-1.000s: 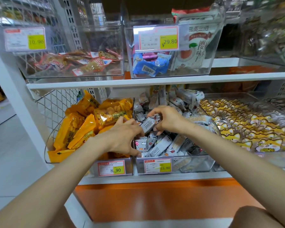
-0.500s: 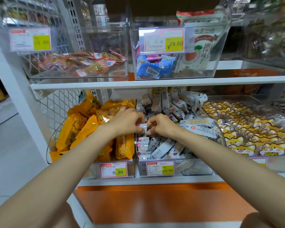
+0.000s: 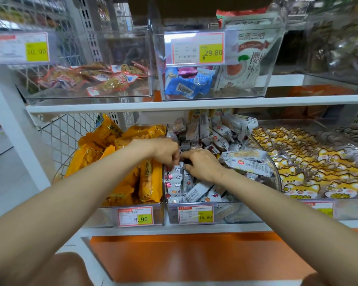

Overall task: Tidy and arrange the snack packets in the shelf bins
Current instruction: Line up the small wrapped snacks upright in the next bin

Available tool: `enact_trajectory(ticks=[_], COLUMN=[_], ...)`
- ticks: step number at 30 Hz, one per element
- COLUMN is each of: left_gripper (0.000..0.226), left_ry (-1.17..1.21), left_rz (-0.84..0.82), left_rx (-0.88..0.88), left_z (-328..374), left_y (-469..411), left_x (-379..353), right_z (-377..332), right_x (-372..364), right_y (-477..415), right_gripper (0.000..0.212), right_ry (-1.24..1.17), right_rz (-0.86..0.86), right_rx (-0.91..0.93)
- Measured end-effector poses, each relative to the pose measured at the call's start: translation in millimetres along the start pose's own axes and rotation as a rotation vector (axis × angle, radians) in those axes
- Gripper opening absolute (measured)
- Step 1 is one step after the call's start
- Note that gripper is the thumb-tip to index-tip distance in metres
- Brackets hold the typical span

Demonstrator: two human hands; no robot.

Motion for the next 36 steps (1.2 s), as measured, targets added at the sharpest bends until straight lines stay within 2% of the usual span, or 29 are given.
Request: enact_trajectory(ticks=[6,14,17,20,23,26,29,31,33,36], left_gripper=[0.021,0.031,0.025,0.041,0.055,0.056,0.053,0.052,0.053,0.068], left_ry=[0.067,-0.081,-0.031,0.094,0.115,0.026,-0.003,0.008,0.001,-0.038], left_rz=[-0.055,0.109,0.374,0.623,0.741,0.655,0.477,0.423,0.420,0.441], left_rx=[-0.028,-0.038,-0.046,-0.021,0.011,-0.031,-0.081,-0.084,-0.101,-0.126], left_z=[-7.7,-10.9,-11.4,-21.5,-25.3,-10.1,0.6,1.1,0.0,-1.4], left_y=[4.1,24.5,34.9,49.2,58.1,57.9,52.9,49.6,46.6,44.4], left_x=[-3.4,-11.0,-10.9,-11.9,-16.6,-21.0,-25.2,-27.9,-31.1,-35.7], right_z=[-4.3,-8.7,-8.9,-8.0,-10.7,-11.8,-9.3,-3.1,3.2,8.6], right_x=[-0.2,1.9,5.4,5.3,5.4,5.6,4.4,3.4,5.3,10.7], right_y=[2.3,2.3,2.1,-0.4,-2.1,-3.7,-5.2,-5.0,-3.0,-0.9], right_gripper=[0.036,0.020,0.009,0.037,0.056,0.046,0.028,0.013,0.020,0.028], right_ry=[0.124,0.107,0.082,0.036,0.118,0.121,-0.032,-0.166,-0.284,-0.411], right_rz=[-0.068,-0.019,-0.057,-0.123,-0.157,-0.149,-0.083,-0.011,0.084,0.192], right_rx=[0.031,-0.002,-0.031,-0.059,-0.035,-0.054,-0.109,-0.137,-0.168,-0.204])
Point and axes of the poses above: each hand's wrist, its own y-axis away from the middle knuckle, its own x-axis out of the back of the hand, z = x × y, the point moved 3 cm from there along -y, towards the middle knuckle, and after that the axes turned 11 degrees about -x, right-handed, at the moved point
